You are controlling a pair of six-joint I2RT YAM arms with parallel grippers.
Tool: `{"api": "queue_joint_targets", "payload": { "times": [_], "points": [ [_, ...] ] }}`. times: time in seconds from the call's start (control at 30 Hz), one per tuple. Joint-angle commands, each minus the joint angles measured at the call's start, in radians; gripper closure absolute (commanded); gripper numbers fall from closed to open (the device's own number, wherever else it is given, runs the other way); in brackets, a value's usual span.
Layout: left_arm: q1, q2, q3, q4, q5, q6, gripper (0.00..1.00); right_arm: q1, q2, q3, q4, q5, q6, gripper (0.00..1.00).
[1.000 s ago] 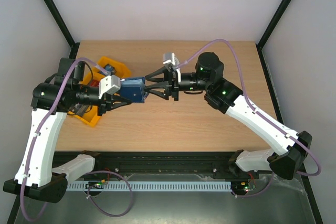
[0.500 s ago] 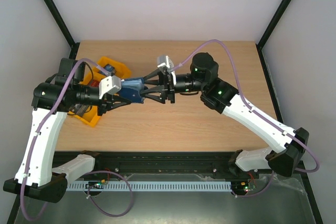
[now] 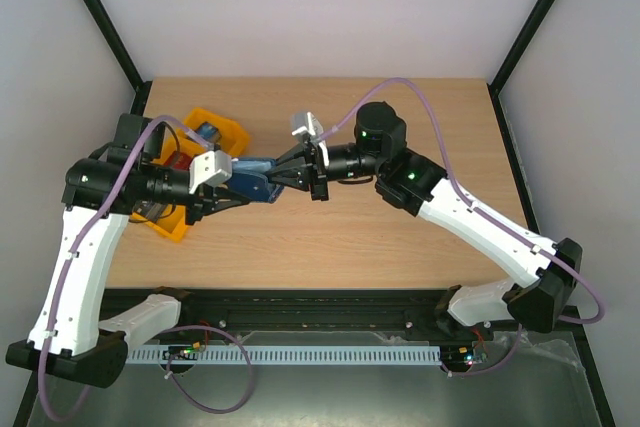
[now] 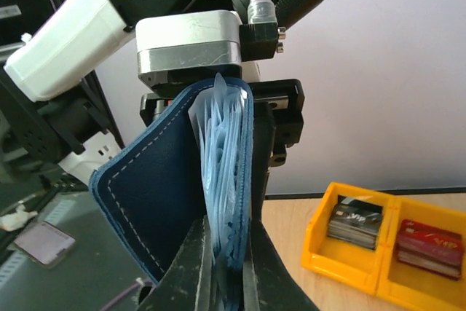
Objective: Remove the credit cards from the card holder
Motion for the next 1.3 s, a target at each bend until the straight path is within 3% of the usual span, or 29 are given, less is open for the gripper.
{"api": "queue_joint_targets", "payload": {
  "times": [0.0, 0.03, 0.1, 0.13, 0.17, 0.2, 0.33, 0.43, 0.6, 0.77, 0.9, 1.0, 1.17, 1.27],
  "points": [
    [-0.004, -0.003, -0.005, 0.023, 0.046, 0.013, 0.91, 0.012, 0.015, 0.034, 0.004, 0.023, 0.025, 0.98],
    [-0.004, -0.006, -0.006, 0.041, 0.039, -0.013, 0.75, 0.011, 0.014, 0.033, 0.002, 0.048, 0.032, 0.98],
    [0.000, -0.013, -0.016, 0.102, -0.006, -0.091, 0.28, 0.012, 0.010, 0.031, -0.001, 0.152, 0.056, 0.98],
    [0.002, -0.018, -0.025, 0.147, -0.040, -0.142, 0.11, 0.012, 0.006, 0.029, -0.005, 0.219, 0.069, 0.98],
    [0.005, -0.025, -0.035, 0.201, -0.091, -0.199, 0.02, 0.011, 0.006, 0.028, -0.012, 0.295, 0.083, 0.98],
    [0.009, -0.032, -0.051, 0.255, -0.149, -0.266, 0.01, 0.011, 0.007, 0.031, -0.022, 0.383, 0.103, 0.98],
    [0.027, -0.039, -0.124, 0.447, -0.435, -0.461, 0.01, 0.013, 0.050, 0.070, -0.082, 0.764, 0.241, 0.98],
    [0.027, -0.031, -0.171, 0.500, -0.495, -0.503, 0.01, 0.025, 0.115, 0.105, -0.124, 0.945, 0.344, 0.98],
    [0.027, -0.006, -0.198, 0.567, -0.500, -0.578, 0.01, 0.154, 0.186, 0.189, -0.175, 1.156, 0.333, 0.98],
    [0.027, 0.005, -0.203, 0.618, -0.511, -0.641, 0.01, 0.194, 0.234, 0.239, -0.197, 1.112, 0.291, 0.98],
    [0.036, -0.006, -0.209, 0.630, -0.623, -0.653, 0.01, 0.195, 0.226, 0.231, -0.198, 0.988, 0.237, 0.98],
    [0.047, -0.028, -0.225, 0.613, -0.625, -0.634, 0.14, 0.182, 0.189, 0.199, -0.165, 0.877, 0.217, 0.98],
    [0.089, -0.060, -0.238, 0.578, -0.418, -0.617, 0.34, 0.142, 0.150, 0.163, -0.119, 0.646, 0.191, 0.98],
    [0.110, -0.068, -0.230, 0.555, -0.320, -0.604, 0.55, 0.111, 0.141, 0.163, -0.121, 0.515, 0.186, 0.98]
  ]
}}
